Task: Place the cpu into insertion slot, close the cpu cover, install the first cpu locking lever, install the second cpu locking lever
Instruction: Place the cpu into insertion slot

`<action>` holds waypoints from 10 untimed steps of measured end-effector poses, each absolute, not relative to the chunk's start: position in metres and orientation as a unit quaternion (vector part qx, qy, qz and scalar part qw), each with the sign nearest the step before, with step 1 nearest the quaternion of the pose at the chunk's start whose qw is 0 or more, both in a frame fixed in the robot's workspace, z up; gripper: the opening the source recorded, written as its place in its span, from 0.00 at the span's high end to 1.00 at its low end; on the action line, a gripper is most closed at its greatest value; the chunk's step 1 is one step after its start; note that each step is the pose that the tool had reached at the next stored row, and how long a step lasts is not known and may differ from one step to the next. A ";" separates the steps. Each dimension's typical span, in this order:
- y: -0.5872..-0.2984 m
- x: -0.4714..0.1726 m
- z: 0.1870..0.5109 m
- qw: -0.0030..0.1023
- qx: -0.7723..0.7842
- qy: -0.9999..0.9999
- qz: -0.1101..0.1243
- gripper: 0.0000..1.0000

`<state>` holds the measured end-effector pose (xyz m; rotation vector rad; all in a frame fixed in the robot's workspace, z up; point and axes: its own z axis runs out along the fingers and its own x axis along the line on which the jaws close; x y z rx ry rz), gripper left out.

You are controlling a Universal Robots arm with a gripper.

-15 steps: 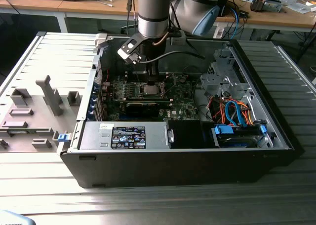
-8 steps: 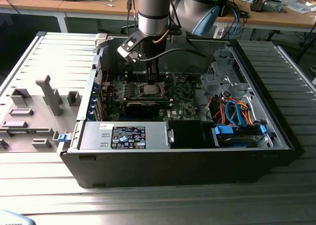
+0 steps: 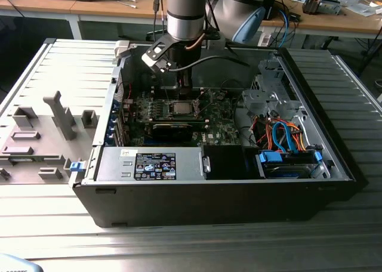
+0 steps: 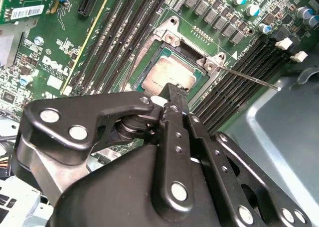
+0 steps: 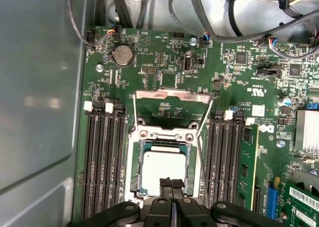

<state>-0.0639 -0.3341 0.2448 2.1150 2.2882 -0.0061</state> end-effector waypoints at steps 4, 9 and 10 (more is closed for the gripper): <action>-0.334 -0.064 0.248 0.013 0.679 0.734 -0.002 0.89; -0.334 -0.064 0.257 0.013 0.679 0.734 -0.002 0.89; -0.334 -0.064 0.259 0.013 0.679 0.734 -0.002 0.89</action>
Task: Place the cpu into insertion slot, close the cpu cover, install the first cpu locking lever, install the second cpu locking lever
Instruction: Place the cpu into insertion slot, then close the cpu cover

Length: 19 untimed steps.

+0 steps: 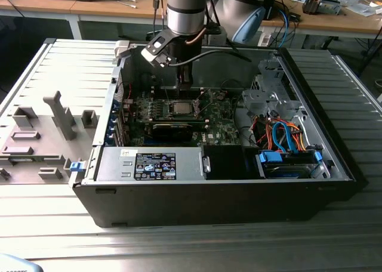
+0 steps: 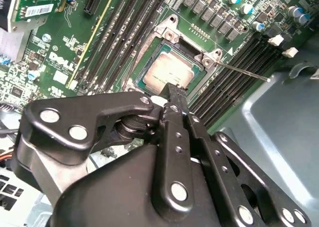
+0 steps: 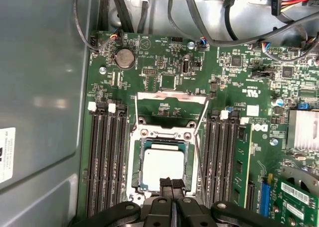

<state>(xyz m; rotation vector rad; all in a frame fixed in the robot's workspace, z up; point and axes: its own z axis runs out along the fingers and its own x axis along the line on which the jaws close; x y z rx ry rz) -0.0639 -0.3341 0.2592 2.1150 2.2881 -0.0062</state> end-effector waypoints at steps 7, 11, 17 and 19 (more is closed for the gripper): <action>-0.334 -0.064 0.276 0.013 0.679 0.734 -0.002 0.89; -0.334 -0.064 0.281 0.013 0.679 0.734 -0.002 0.89; -0.334 -0.064 0.281 0.013 0.679 0.734 -0.002 0.89; -0.334 -0.063 0.281 0.013 0.679 0.734 -0.002 0.89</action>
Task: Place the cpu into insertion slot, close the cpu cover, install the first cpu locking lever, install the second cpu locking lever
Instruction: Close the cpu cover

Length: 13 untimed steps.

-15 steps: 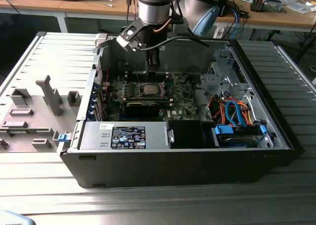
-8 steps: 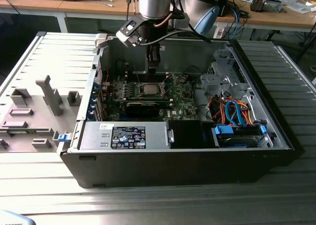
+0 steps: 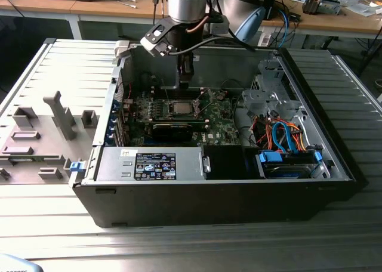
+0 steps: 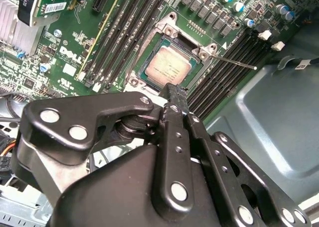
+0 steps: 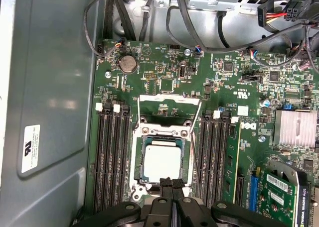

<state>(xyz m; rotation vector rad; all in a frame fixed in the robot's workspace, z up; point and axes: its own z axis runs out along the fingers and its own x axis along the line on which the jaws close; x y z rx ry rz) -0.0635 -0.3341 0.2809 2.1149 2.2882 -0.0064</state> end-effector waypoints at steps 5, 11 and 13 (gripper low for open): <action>-0.334 -0.062 0.281 0.013 0.679 0.734 -0.002 0.89; -0.334 -0.056 0.281 0.013 0.679 0.734 -0.002 0.89; -0.334 -0.055 0.281 0.013 0.679 0.734 -0.002 0.89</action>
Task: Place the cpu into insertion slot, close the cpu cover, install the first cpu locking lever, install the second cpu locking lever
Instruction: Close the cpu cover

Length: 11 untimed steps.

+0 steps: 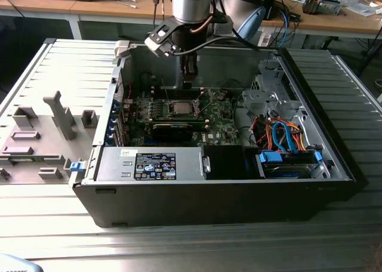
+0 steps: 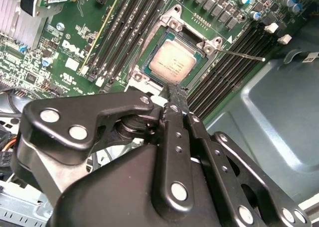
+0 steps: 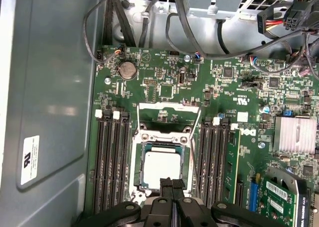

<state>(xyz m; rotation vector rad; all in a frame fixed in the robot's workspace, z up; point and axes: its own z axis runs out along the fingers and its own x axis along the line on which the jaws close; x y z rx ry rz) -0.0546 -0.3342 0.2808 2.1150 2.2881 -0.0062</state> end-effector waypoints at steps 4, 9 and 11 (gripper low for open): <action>-0.334 -0.050 0.281 0.013 0.679 0.734 -0.002 0.89; -0.334 -0.039 0.281 0.013 0.679 0.734 -0.002 0.89; -0.334 -0.036 0.281 0.013 0.679 0.734 -0.002 0.89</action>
